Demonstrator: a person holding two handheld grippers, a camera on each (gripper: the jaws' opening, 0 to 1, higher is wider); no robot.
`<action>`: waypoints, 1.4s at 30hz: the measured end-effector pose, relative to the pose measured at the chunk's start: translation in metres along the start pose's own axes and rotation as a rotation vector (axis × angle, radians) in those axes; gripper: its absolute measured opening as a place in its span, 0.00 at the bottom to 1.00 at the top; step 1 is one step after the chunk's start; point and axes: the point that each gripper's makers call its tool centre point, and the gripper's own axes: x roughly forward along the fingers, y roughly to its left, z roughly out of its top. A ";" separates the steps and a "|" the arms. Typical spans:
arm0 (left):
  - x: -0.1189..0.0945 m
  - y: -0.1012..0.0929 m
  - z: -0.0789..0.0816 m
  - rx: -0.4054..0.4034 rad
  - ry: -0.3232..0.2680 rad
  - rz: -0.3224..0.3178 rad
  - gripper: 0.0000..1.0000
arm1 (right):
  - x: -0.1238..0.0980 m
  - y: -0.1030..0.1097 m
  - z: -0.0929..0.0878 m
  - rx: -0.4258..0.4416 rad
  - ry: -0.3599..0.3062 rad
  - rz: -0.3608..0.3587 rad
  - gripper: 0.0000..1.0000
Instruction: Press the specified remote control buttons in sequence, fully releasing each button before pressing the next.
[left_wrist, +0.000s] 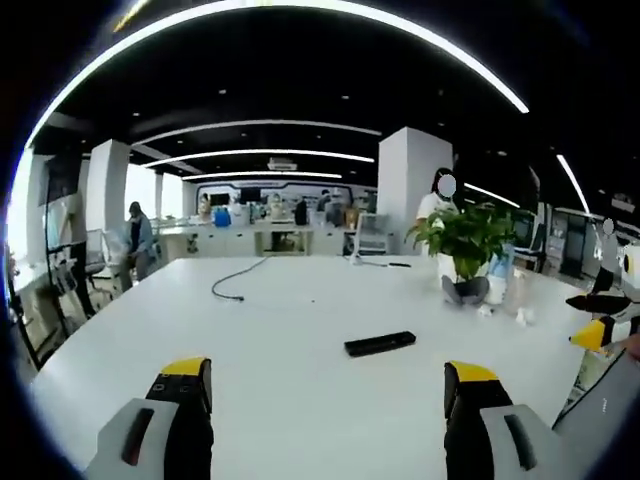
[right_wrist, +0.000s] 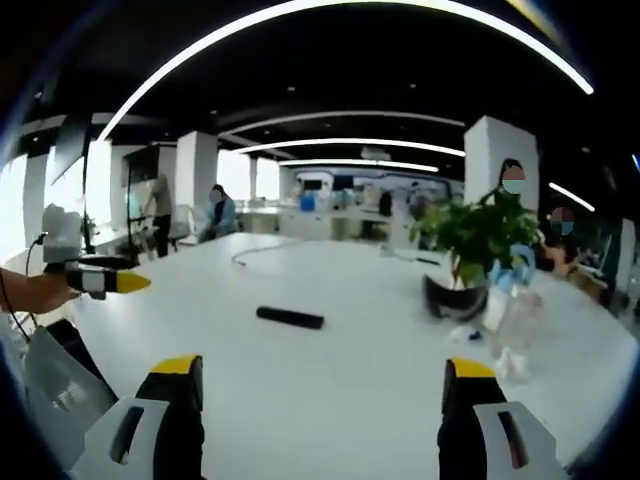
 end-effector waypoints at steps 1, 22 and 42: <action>-0.006 0.003 0.000 -0.003 -0.008 0.017 1.00 | 0.000 -0.001 0.001 -0.001 -0.006 -0.007 0.99; -0.018 0.016 -0.031 0.056 0.009 0.091 1.00 | 0.006 0.002 -0.009 -0.062 0.020 -0.014 0.95; -0.025 0.018 -0.030 0.095 0.026 0.124 1.00 | 0.004 0.002 -0.007 -0.056 0.012 -0.012 0.92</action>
